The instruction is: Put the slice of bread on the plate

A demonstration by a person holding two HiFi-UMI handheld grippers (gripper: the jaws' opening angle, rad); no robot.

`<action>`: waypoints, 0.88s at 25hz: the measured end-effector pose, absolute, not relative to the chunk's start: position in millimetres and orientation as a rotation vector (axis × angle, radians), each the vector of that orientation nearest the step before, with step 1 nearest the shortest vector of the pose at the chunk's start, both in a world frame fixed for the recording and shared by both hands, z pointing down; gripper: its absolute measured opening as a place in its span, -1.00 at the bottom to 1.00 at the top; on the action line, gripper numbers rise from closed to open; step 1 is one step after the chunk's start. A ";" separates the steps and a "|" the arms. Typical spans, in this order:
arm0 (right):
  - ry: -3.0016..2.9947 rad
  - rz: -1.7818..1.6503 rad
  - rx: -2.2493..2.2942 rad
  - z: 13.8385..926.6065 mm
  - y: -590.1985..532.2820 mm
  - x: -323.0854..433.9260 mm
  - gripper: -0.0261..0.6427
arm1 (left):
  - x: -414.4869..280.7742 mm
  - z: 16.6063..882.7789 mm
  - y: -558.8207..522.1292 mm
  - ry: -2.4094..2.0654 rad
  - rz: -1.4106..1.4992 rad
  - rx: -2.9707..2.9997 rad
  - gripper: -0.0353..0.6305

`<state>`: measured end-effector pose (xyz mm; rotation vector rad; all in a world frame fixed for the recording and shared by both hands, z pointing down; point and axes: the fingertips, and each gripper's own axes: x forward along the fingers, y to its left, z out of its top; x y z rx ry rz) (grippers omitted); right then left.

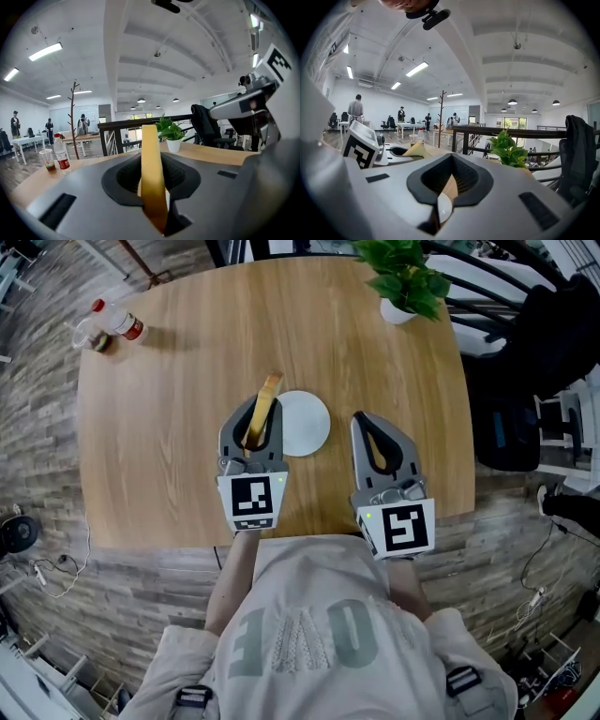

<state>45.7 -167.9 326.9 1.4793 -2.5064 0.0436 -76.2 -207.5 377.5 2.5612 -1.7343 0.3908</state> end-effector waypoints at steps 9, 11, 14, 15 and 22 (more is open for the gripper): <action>-2.499 0.062 1.452 333.0 -166.9 42.5 -0.87 | -72.3 410.9 -210.6 -1.563 0.163 2.349 -0.61; -2.494 0.058 1.454 333.2 -166.6 43.8 -0.87 | -65.7 415.9 -211.6 -1.553 0.219 2.390 -0.61; -2.481 0.063 1.458 335.8 -165.4 47.4 -0.87 | -54.2 423.2 -213.1 -1.573 0.442 2.549 -0.61; -2.475 0.065 1.460 336.9 -165.1 48.9 -0.87 | -50.7 426.3 -213.2 -1.570 0.524 2.606 -0.61; -2.462 0.093 1.485 338.0 -166.7 53.1 -0.87 | -39.3 446.2 -213.5 -1.553 1.030 2.892 -0.61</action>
